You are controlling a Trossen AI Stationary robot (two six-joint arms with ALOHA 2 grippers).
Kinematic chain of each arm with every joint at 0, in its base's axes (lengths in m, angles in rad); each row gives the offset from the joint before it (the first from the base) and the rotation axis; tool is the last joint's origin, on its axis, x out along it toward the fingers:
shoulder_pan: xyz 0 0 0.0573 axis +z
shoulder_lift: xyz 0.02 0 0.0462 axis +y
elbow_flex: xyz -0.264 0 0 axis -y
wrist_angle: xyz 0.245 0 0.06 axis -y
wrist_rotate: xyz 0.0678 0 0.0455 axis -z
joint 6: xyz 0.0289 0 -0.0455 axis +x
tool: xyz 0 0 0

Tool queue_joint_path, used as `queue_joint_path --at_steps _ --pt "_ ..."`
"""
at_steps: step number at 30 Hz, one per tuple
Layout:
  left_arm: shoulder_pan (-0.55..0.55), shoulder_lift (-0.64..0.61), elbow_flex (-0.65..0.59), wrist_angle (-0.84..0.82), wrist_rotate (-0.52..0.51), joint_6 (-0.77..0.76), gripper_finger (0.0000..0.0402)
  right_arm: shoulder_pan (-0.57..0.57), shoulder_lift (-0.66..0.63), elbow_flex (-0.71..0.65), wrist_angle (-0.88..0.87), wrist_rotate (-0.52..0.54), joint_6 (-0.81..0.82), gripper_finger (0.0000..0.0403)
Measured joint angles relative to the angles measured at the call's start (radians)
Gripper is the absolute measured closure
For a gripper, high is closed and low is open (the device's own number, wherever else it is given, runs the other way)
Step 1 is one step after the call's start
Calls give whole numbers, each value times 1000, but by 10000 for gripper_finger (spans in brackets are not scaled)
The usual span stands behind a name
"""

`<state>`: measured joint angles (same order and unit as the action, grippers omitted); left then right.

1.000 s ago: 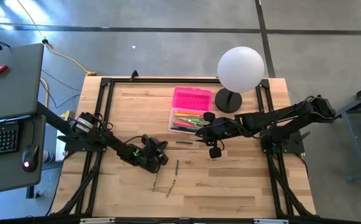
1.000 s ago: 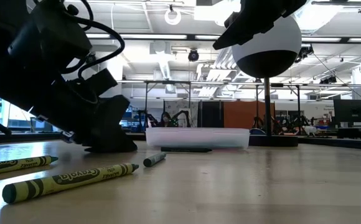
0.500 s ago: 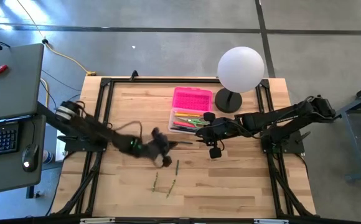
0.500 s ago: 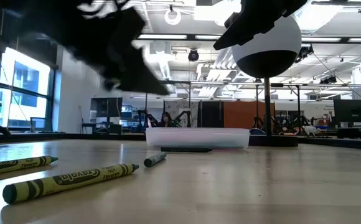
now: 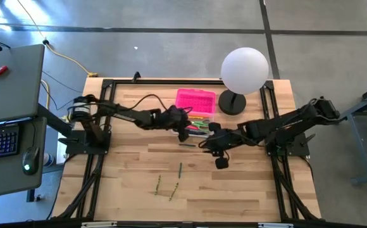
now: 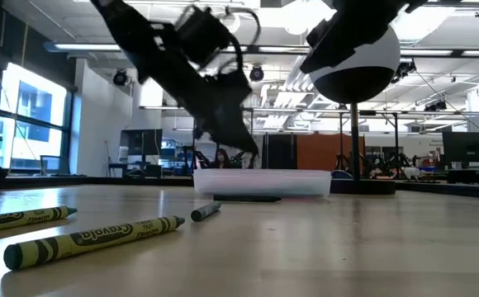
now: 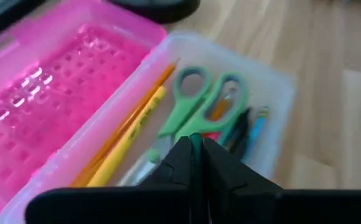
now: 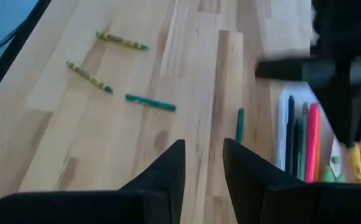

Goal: Pick & place school supplies into a supply box
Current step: Put the top left dark green crayon into the transparent supply box, then put the top dark green crayon into the transparent supply box

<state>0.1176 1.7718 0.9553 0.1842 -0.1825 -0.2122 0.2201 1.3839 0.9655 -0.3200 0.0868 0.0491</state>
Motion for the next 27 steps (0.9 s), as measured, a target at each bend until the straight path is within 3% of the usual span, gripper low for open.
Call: queue_joint_path --at_steps 6,13,21,27 --pt "32 85 45 17 47 6 331 41 112 0 91 -11 67 315" --pt "34 115 64 13 48 29 321 49 230 0 159 -121 -22 316" --pt "34 115 83 26 19 62 290 45 257 2 236 101 33 316" --pt "34 96 124 -6 12 81 265 36 257 2 235 89 85 316"
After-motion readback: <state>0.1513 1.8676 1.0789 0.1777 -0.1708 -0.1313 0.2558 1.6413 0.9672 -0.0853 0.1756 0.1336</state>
